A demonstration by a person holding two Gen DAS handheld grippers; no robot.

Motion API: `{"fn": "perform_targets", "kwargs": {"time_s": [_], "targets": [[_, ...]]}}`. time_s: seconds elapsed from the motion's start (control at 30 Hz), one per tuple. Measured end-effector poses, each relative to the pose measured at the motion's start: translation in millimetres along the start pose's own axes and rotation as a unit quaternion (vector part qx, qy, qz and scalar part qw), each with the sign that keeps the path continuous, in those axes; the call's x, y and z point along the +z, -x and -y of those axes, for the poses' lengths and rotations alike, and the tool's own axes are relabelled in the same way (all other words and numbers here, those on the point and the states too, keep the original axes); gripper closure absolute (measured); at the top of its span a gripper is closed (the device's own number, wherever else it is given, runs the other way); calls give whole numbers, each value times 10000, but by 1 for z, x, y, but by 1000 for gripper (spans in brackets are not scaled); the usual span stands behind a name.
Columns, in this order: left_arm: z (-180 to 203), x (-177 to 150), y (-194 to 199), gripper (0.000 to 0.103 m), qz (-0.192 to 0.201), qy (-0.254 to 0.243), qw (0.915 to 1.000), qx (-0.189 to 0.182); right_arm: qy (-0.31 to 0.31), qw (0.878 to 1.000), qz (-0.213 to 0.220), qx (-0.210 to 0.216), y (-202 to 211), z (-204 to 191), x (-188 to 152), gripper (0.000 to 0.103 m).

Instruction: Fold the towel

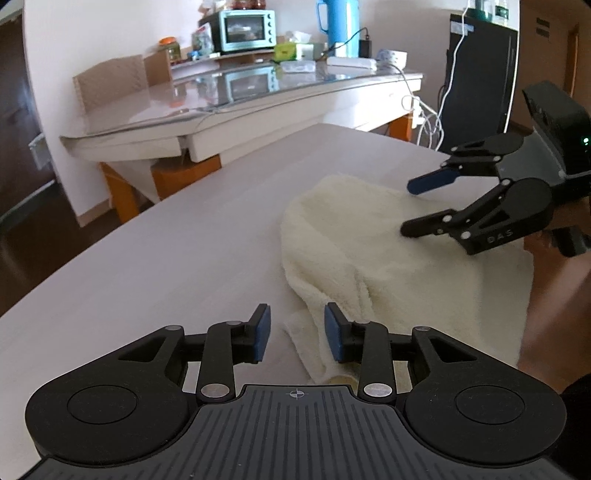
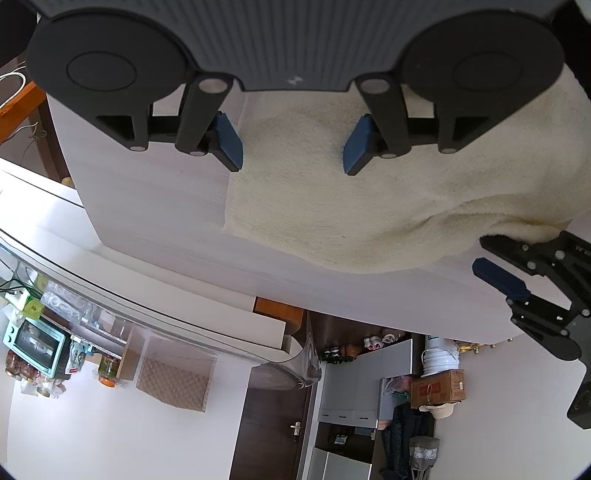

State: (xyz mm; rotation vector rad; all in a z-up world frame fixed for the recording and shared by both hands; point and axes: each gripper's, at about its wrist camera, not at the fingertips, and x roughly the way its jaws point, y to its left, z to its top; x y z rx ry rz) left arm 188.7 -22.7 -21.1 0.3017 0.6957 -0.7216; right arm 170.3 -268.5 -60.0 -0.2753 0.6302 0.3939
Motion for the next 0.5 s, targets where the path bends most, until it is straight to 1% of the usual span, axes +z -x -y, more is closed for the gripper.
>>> {"fn": "perform_targets", "kwargs": {"time_s": [0.03,0.13,0.43,0.5], "targets": [[0,0,0,64,7,45,10000,-64,2,10000,-1,0,0,0,0,39],[4,-2,-4,59,-96,-67,9999,114,7,10000,1,-1,1,-1,-1,39],[-12,-2,-6,60,-119,172,9981,576,6,10000,21,-3,2,-1,-2,39],[-14,-3,-6,61,-144,224,9985,483,3,10000,25,-2,2,-1,-3,39]]}}
